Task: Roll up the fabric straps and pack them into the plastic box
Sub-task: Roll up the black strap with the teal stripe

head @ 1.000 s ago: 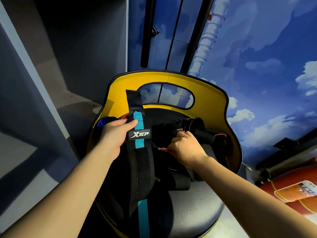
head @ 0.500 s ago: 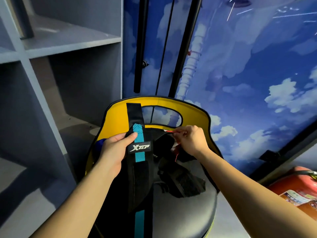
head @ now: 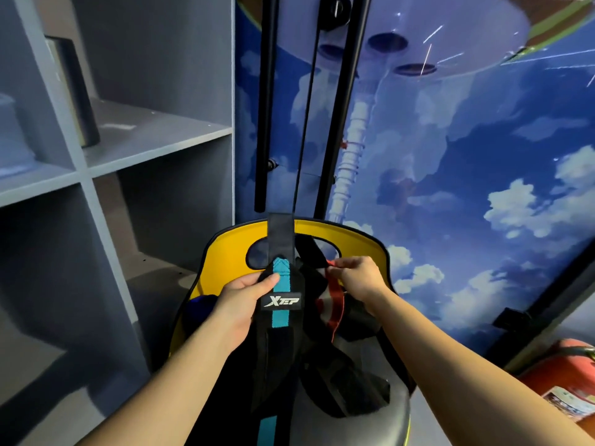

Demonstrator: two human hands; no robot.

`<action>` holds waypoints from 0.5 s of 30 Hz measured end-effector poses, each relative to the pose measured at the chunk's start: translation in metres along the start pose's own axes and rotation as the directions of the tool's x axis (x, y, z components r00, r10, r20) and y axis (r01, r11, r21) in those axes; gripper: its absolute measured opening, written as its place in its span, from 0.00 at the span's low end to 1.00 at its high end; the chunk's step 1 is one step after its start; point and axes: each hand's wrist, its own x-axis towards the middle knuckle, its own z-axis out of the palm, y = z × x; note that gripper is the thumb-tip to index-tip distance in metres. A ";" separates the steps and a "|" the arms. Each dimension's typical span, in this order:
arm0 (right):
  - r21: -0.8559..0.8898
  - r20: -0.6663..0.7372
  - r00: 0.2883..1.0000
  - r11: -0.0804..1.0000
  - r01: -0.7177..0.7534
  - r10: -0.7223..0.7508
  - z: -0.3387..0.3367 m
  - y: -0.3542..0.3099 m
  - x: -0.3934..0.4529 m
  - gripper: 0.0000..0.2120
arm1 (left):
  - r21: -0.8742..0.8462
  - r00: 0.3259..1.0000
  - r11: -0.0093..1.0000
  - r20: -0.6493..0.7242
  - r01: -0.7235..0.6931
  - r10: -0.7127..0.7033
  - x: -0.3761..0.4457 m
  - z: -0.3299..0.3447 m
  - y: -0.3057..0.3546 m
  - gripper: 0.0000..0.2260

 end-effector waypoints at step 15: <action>0.248 0.009 0.994 0.963 -0.106 0.107 -0.017 0.011 0.024 0.04 | 0.143 0.966 0.982 -0.212 -0.119 0.148 0.040 0.031 -0.025 0.09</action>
